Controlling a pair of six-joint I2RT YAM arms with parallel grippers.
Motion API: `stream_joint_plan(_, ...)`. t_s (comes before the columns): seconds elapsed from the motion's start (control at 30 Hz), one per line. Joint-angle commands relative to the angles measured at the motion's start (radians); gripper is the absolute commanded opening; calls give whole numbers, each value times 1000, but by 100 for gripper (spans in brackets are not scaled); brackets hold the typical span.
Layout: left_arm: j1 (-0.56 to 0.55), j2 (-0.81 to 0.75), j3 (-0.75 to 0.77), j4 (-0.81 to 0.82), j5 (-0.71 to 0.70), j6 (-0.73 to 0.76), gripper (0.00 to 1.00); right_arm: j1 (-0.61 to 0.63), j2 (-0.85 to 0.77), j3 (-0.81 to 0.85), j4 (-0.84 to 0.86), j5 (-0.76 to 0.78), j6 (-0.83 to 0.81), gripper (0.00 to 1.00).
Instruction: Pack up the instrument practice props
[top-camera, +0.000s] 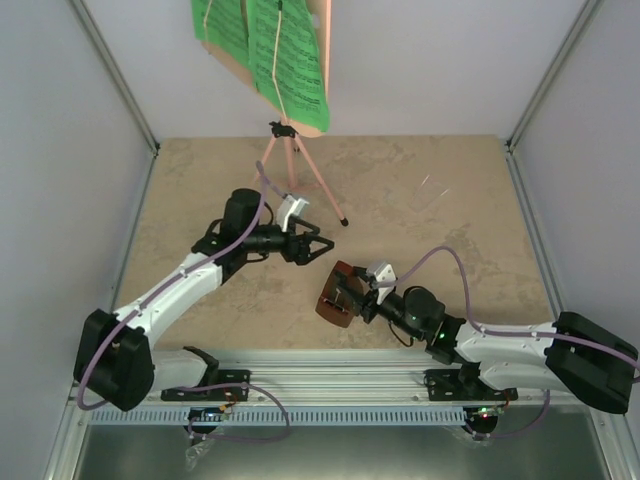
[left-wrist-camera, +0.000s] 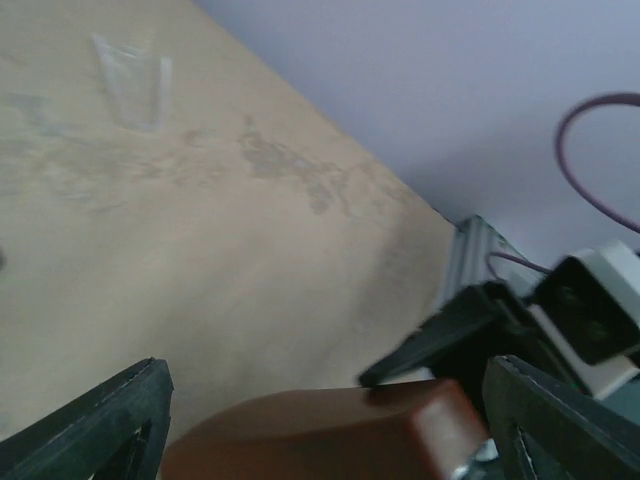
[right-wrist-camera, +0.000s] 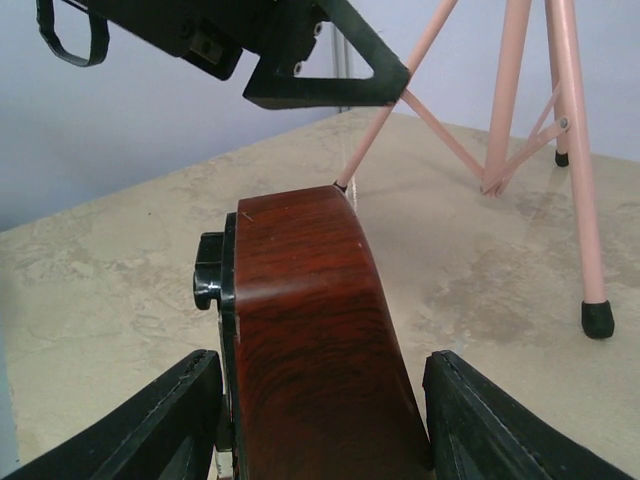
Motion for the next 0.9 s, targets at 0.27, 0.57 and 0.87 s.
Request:
stream_joint_plan(0.27, -133, 77, 56, -74, 141, 84, 80, -34, 44, 34, -53, 12, 22, 57)
stream_joint_plan(0.57, -149, 88, 59, -103, 147, 104, 79, -48, 68, 57, -73, 30, 35, 58)
stream_joint_plan(0.87, -154, 88, 63, -113, 149, 108, 79, -56, 76, 75, -88, 40, 28, 63)
